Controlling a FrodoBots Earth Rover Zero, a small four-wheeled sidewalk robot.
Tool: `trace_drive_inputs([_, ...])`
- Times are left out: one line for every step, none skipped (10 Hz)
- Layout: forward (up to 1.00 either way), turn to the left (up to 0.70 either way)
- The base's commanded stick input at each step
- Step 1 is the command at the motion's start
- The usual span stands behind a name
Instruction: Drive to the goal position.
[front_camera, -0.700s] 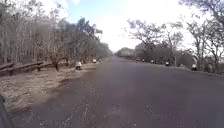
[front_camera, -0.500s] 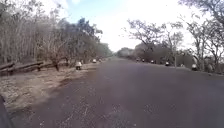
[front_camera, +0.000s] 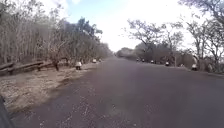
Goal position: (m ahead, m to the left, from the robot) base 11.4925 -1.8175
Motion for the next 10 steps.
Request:
trace_drive_inputs([0.7,0.0])
trace_drive_inputs([0.7,0.0])
trace_drive_inputs([0.7,0.0])
trace_drive_inputs([0.7,0.0])
trace_drive_inputs([0.7,0.0])
trace_drive_inputs([0.7,0.0])
trace_drive_inputs([0.7,0.0])
trace_drive_inputs([0.7,0.0])
trace_drive_inputs([0.7,0.0])
trace_drive_inputs([0.7,0.0])
